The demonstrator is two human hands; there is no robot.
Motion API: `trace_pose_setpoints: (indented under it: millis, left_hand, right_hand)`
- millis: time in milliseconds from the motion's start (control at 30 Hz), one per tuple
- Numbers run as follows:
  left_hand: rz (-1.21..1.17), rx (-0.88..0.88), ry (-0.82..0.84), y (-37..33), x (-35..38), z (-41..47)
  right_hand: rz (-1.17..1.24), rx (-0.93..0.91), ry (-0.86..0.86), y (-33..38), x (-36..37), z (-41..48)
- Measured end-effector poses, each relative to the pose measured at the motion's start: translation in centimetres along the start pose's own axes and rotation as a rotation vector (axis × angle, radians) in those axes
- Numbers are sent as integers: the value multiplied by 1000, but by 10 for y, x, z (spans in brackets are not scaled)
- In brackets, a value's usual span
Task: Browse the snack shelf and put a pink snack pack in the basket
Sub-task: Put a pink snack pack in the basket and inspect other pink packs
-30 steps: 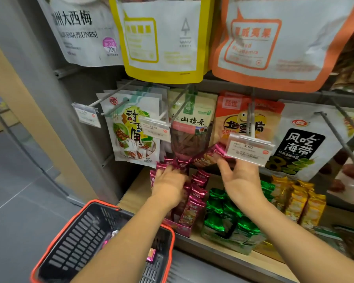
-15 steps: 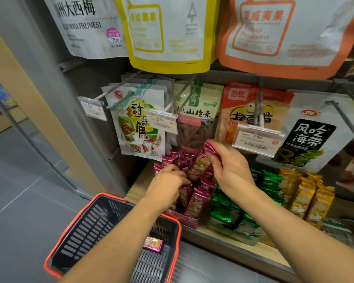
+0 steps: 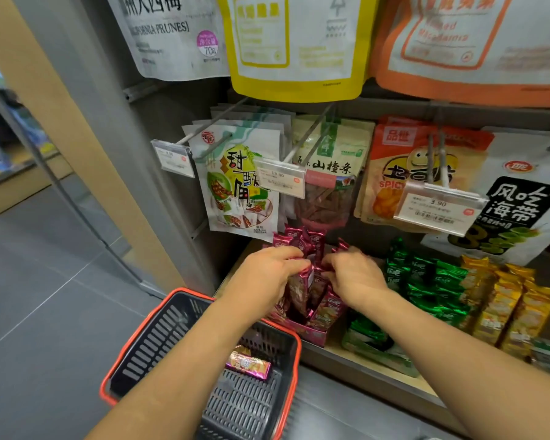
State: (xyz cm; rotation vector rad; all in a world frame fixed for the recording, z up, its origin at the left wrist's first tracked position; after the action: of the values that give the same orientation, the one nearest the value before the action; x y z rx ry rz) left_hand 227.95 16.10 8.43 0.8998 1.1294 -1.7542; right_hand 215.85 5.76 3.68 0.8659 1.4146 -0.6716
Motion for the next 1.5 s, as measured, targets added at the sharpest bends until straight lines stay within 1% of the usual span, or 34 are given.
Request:
trace_pose_setpoints:
  millis: [167, 300, 400, 500, 633, 700, 767, 800, 833, 900, 933, 1000, 1067, 1167, 1200, 1267, 1333, 1433, 1500]
  left_hand:
    - [7, 58, -55, -6, -11, -8]
    - [18, 75, -235, -9, -33, -6]
    - [49, 60, -367, -12, -50, -10]
    - [90, 58, -471, -14, -63, -17]
    - [66, 63, -551, -16, -78, -27]
    - [74, 67, -572, -20, -84, -31]
    - [75, 88, -582, -24, -90, -34]
    - [62, 100, -579, -28, -94, -35]
    - [32, 106, -572, -32, -98, -35]
    - [-90, 64, -568, -40, -106, -36]
    - [-186, 3, -583, -44, -110, -36]
    - [-437, -189, -621, -47, -119, -38]
    - [-723, -350, -605, -48, -125, -41]
    - [-1111, -415, -527, -57, -129, -49]
    - [-1225, -428, -509, -60, -127, -54]
    - [-1415, -480, -485, -61, -119, -66]
    - [-1514, -553, -481, -60, -110, -79]
    - [-1507, -658, -547, -51, -104, -94]
    - [-1437, -652, -589, -50, -106, -98]
  right_hand:
    - [-21, -10, 7, 0, 2, 4]
    - [-39, -83, 8, 0, 4, 1]
    - [-46, -93, 26, 3, 6, 2]
    - [1, -84, 91, 3, 8, 4]
    - [145, -55, 2, 0, -3, -1]
    - [149, -27, 1, -1, -16, -6]
    - [189, -36, 89, 1, -33, -12]
    - [286, -63, 171, 5, -43, -17]
    - [441, -96, 269, 11, -53, -25]
    - [822, -143, 461, 29, -70, -54]
    - [963, -161, 529, 38, -77, -70]
    - [1120, -166, 594, 52, -81, -100]
    - [1252, -147, 625, 60, -79, -125]
    - [1462, -126, 662, 67, -79, -153]
    - [1485, -124, 650, 67, -80, -160]
    - [1449, -175, 573, 67, -82, -170]
    - [1402, -236, 529, 67, -81, -177]
    - [1366, -320, 581, 71, -79, -183]
    - [1377, -358, 632, 73, -78, -184]
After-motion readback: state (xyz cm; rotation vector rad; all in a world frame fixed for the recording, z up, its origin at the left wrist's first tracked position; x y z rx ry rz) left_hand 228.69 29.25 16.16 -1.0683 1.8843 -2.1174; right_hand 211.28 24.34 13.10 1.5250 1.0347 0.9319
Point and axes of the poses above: each hand's wrist, its own z-axis towards the middle knuckle, its own x-axis out of the palm, y = z × x, the point moved 4 cm from there along z, towards the middle knuckle, and after that the axes turned 5 degrees about -z, right-handed, at the moved point
